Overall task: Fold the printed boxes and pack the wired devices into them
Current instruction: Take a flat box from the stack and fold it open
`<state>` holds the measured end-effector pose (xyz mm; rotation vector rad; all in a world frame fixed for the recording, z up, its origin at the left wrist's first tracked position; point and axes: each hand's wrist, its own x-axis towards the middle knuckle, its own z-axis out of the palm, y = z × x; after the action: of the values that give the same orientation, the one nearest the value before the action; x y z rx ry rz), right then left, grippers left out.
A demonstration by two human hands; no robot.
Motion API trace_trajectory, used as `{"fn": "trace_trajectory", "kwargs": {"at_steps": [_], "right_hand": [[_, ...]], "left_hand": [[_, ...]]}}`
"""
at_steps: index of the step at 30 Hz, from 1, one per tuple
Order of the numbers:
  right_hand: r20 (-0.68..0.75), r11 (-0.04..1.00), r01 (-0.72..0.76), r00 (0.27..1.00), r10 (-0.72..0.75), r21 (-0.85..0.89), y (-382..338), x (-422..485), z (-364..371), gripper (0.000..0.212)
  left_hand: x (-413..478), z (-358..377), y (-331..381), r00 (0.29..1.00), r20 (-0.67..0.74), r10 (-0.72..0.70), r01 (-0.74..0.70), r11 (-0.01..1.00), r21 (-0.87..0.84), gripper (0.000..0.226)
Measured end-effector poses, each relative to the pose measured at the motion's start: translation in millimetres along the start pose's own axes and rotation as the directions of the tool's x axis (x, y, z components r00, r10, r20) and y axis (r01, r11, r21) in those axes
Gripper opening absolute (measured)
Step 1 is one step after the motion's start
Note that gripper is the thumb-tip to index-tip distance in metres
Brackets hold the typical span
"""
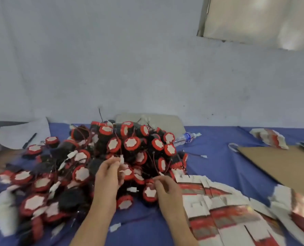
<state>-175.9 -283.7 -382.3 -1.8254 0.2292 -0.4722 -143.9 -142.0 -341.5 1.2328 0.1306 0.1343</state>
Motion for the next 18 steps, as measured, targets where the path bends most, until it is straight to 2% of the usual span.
{"fn": "trace_trajectory", "kwargs": {"at_steps": [4,7,10,13,16,18], "right_hand": [[-0.056,0.997,0.076,0.995,-0.077,-0.034,7.9,-26.4,-14.8,0.020],[-0.129,0.993,0.051,0.989,-0.066,-0.111,14.6,-51.9,-50.9,0.013],[-0.308,0.965,-0.030,0.950,-0.054,-0.262,27.2,-70.8,-100.1,0.016],[-0.445,0.860,-0.217,0.896,-0.013,-0.462,47.3,-85.3,-148.2,0.031],[-0.425,0.738,-0.374,0.896,0.130,-0.561,66.1,-89.9,-178.2,0.053],[-0.386,0.684,-0.447,0.887,0.254,-0.576,73.2,-87.8,-184.8,0.065]], "left_hand": [[-33.1,12.6,-21.1,0.997,0.060,-0.047,0.052,0.995,-0.083,0.017],[-59.9,15.3,-34.3,0.994,0.091,-0.065,0.075,0.990,-0.118,0.015],[-86.9,29.6,-54.7,0.975,0.211,-0.075,0.064,0.996,0.061,0.014],[-124.6,53.2,-83.8,0.914,0.385,-0.126,0.012,0.959,0.284,0.015],[-149.7,71.9,-113.8,0.902,0.400,-0.164,0.030,0.946,0.321,0.008],[-158.3,80.9,-126.2,0.890,0.423,-0.168,0.033,0.951,0.309,0.032]]}}
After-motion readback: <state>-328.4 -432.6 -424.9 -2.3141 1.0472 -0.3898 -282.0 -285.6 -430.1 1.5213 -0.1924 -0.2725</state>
